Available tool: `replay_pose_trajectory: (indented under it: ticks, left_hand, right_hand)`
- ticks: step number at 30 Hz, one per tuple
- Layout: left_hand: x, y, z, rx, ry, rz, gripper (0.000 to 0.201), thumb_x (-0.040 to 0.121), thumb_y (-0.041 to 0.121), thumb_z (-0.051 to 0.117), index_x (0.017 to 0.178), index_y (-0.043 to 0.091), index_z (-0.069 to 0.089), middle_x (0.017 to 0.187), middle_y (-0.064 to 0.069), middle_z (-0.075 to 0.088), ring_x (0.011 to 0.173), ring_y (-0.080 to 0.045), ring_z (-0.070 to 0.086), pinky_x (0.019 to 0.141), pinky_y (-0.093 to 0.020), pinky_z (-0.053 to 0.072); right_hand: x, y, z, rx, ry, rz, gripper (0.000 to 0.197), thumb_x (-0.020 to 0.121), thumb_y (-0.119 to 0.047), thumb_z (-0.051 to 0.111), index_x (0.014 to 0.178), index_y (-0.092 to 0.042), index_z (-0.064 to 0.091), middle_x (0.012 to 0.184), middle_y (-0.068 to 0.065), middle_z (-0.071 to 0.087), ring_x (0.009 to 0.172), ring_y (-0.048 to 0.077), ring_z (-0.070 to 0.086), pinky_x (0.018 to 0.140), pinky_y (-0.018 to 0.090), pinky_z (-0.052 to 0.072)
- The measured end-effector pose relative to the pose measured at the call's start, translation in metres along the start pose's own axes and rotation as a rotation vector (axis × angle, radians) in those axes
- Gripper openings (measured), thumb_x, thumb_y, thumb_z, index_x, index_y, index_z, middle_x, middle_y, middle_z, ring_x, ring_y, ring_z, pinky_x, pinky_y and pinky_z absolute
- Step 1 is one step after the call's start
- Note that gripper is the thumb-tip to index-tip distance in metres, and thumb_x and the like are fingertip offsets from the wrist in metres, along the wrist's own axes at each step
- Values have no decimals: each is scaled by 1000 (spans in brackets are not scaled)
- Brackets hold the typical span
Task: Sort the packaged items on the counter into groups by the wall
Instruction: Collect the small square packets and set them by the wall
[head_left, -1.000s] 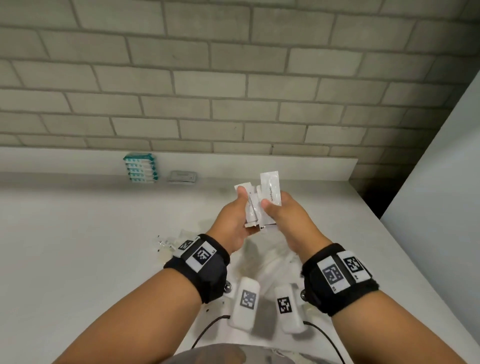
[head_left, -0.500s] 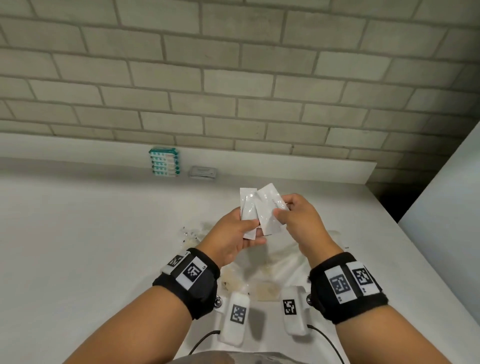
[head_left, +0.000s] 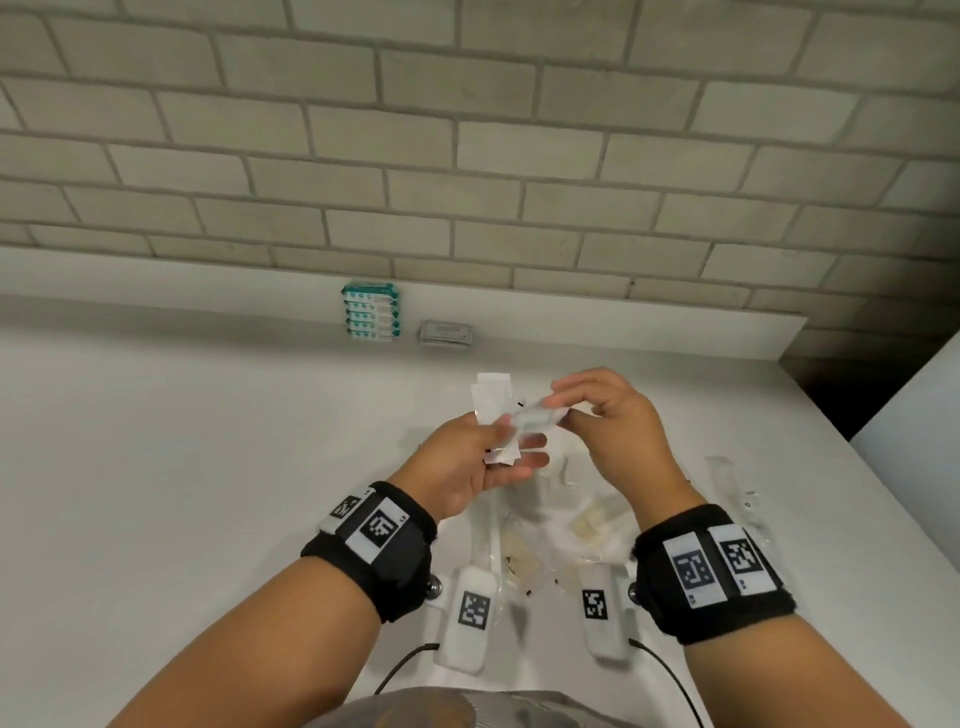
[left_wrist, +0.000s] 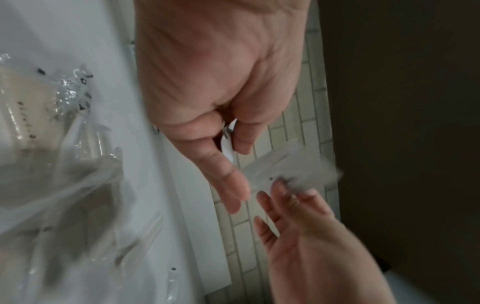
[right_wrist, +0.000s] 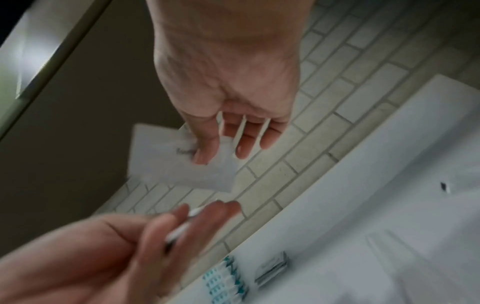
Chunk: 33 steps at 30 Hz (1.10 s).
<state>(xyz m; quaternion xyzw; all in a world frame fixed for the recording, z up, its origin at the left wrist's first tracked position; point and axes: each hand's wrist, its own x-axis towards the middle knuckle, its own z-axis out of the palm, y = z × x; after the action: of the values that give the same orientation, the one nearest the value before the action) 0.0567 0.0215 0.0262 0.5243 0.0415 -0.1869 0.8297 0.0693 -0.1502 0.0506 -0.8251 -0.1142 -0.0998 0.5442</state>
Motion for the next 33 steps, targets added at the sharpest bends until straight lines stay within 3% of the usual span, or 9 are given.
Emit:
replay_pose_trajectory:
  ticks: [3, 5, 8, 11, 16, 19, 24, 28, 33]
  left_hand:
    - [-2, 11, -10, -35, -18, 32, 29, 98, 12, 51, 126, 8, 55, 115, -14, 67, 98, -28, 67, 77, -30, 57]
    - [-2, 17, -16, 42, 2, 84, 32, 92, 3, 57, 124, 12, 56, 112, -11, 68, 91, -22, 68, 73, -28, 58]
    - [-3, 20, -25, 85, 74, 147, 34, 89, -1, 61, 119, 14, 58, 112, -9, 69, 92, -23, 69, 69, -30, 59]
    - [-3, 23, -35, 40, 168, 201, 30, 90, -1, 60, 113, 18, 59, 109, -7, 69, 95, -23, 68, 76, -34, 60]
    - [-9, 23, -42, 78, 143, 262, 29, 90, 2, 61, 109, 24, 60, 110, -6, 70, 98, -24, 69, 82, -37, 58]
    - [-16, 22, -45, 120, 70, 261, 29, 92, 3, 59, 114, 21, 60, 109, -7, 72, 97, -26, 70, 84, -38, 58]
    - [-22, 29, -63, 187, 53, 208, 32, 91, 7, 62, 121, 15, 59, 112, -9, 71, 101, -27, 69, 86, -41, 57]
    - [-20, 34, -80, 110, 55, 68, 30, 99, 12, 47, 128, 8, 54, 120, -15, 66, 104, -30, 67, 88, -41, 56]
    - [-16, 41, -99, 53, 69, 63, 23, 100, 6, 40, 118, 12, 52, 115, -16, 68, 101, -31, 68, 85, -41, 57]
  right_hand:
    - [-3, 6, 12, -252, -84, -178, 32, 79, 0, 74, 83, -32, 77, 100, -20, 57, 108, 16, 52, 91, 21, 45]
    - [-6, 9, 18, -342, -34, -244, 28, 78, -6, 76, 92, -30, 78, 96, -17, 57, 103, 20, 53, 91, 35, 46]
    - [-7, 6, 23, -380, 53, -282, 24, 80, -5, 74, 92, -25, 79, 86, -13, 58, 92, 19, 55, 85, 35, 46]
    - [-4, -3, 17, -228, 77, 1, 17, 87, -7, 67, 83, -22, 73, 82, -6, 64, 82, 14, 61, 75, 24, 46]
    - [-1, -21, 35, 91, -46, 301, 11, 85, -12, 71, 92, -15, 63, 74, 6, 68, 60, 15, 65, 61, 29, 46]
    - [-3, -29, 61, 41, -153, 347, 24, 86, -23, 71, 105, -13, 62, 72, 4, 72, 56, 12, 66, 55, 22, 44]
    - [-6, -32, 90, -26, -113, 295, 34, 87, -37, 68, 71, -12, 50, 64, 2, 48, 63, 19, 48, 62, 37, 45]
    - [0, -30, 100, -22, -30, 328, 27, 88, -28, 66, 91, -2, 57, 91, 20, 66, 78, 35, 65, 72, 48, 57]
    - [9, -27, 99, 145, 12, 406, 12, 93, -16, 61, 104, -19, 59, 103, 5, 68, 94, 25, 68, 79, 41, 60]
